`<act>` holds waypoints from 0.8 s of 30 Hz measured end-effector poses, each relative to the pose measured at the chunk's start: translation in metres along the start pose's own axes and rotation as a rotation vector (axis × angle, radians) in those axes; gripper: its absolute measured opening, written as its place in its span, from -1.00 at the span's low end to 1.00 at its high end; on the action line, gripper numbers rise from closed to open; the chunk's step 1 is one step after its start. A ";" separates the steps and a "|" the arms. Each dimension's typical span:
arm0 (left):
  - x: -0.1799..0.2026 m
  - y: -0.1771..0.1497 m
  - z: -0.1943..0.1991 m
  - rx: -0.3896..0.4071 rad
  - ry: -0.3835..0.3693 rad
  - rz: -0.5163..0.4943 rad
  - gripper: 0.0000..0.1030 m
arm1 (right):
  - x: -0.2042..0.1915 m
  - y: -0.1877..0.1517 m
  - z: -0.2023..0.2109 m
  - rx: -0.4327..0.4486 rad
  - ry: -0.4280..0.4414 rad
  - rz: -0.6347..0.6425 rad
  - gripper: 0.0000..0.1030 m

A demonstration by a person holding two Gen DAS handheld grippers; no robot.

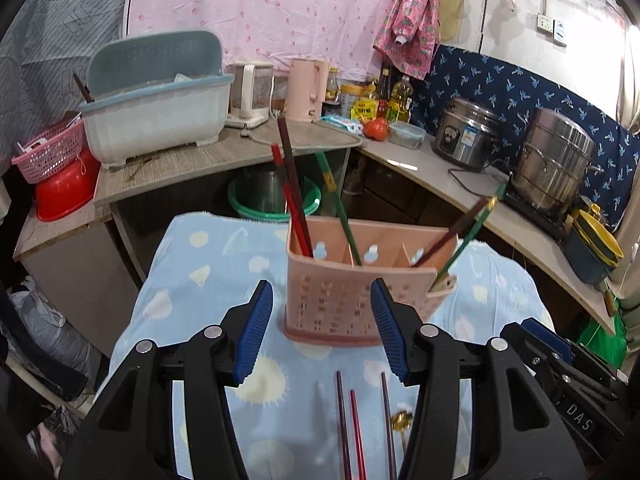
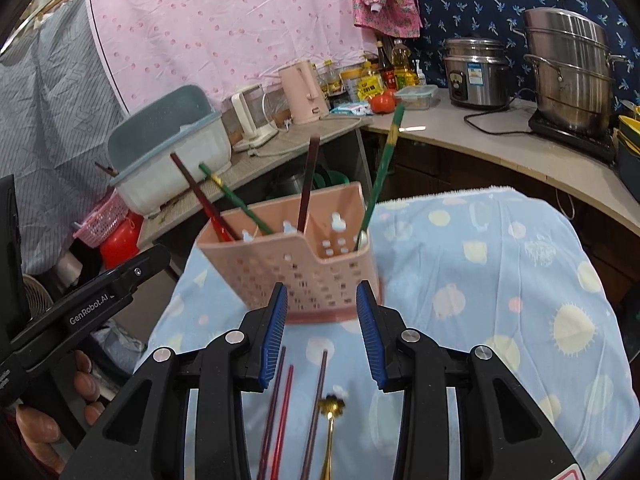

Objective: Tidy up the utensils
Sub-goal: 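Move both open grippers back down to the remaining utensils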

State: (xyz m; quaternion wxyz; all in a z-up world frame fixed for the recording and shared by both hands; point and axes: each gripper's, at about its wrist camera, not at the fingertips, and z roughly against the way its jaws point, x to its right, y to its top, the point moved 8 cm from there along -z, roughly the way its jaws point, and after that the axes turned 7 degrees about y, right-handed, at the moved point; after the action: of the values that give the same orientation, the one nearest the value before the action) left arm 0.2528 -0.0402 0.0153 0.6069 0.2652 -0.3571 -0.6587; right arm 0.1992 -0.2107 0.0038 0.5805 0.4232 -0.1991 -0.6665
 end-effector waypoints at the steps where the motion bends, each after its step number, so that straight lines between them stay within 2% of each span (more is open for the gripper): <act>1: -0.001 -0.006 0.000 -0.009 0.001 0.002 -0.06 | 0.000 -0.007 0.000 -0.014 -0.001 0.001 -0.32; 11: -0.014 -0.077 0.004 -0.121 0.017 -0.009 -0.06 | -0.003 -0.075 0.005 -0.132 -0.005 0.016 -0.32; 24: -0.018 -0.170 0.019 -0.264 0.019 -0.054 -0.06 | -0.015 -0.181 0.011 -0.317 0.007 0.042 -0.32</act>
State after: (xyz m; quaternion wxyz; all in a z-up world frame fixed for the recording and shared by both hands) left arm 0.1362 -0.0182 -0.1091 0.6220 0.1985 -0.2543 -0.7135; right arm 0.0801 -0.1540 -0.1222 0.6547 0.3245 -0.0983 -0.6756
